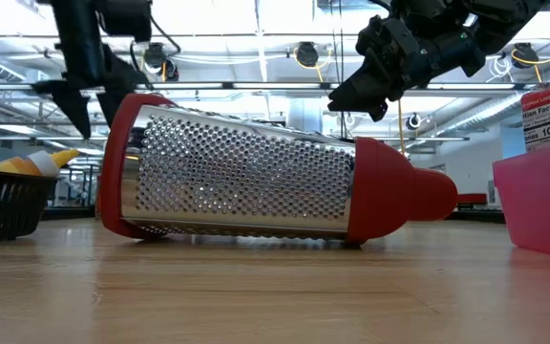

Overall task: Pick & Place Kitchen Items
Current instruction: Put the red seasoning can into the orange bin

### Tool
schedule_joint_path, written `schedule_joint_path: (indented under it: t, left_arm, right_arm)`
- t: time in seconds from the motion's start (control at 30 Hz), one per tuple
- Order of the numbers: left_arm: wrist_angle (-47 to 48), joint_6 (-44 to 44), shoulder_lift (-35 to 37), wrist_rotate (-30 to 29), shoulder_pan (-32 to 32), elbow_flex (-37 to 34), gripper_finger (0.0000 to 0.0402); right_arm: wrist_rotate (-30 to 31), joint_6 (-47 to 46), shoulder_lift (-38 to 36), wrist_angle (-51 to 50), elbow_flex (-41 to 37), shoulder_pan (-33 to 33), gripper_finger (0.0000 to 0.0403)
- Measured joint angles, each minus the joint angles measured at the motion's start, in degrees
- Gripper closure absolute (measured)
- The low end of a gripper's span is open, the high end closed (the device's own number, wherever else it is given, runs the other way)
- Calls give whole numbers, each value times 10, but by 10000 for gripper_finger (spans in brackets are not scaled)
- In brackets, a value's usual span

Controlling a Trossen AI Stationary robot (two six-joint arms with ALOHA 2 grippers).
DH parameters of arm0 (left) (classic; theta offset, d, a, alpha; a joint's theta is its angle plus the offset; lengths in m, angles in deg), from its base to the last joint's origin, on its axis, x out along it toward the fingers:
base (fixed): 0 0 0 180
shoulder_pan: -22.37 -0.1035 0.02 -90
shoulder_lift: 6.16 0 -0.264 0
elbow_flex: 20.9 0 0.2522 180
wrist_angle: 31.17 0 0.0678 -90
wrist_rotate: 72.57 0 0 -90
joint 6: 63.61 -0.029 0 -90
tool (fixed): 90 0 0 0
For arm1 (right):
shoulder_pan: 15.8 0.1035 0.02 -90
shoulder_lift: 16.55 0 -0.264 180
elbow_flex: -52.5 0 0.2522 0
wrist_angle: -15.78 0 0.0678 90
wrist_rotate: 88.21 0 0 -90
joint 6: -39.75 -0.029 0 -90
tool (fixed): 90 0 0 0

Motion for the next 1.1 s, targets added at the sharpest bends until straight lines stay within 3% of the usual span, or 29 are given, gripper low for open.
schedule_joint_path:
  t: [0.3, 0.8, 0.9, 1.03, 1.1]
  left_arm:
    - [-75, -77, -100, 63, -105, 0, 115]
    - [-111, -117, -221, 87, -148, 0, 115]
    - [-109, -122, -227, 90, -148, 0, 133]
    - [-107, -123, -227, 89, -151, 0, 190]
    - [-106, -126, -227, 88, -151, 0, 195]
  right_arm:
    - [0, 0, 0, 0, 0, 0, 275]
    - [0, 0, 0, 0, 0, 0, 275]
    - [0, 0, 0, 0, 0, 0, 275]
    - [0, 0, 0, 0, 0, 0, 275]
    - [0, 0, 0, 0, 0, 0, 275]
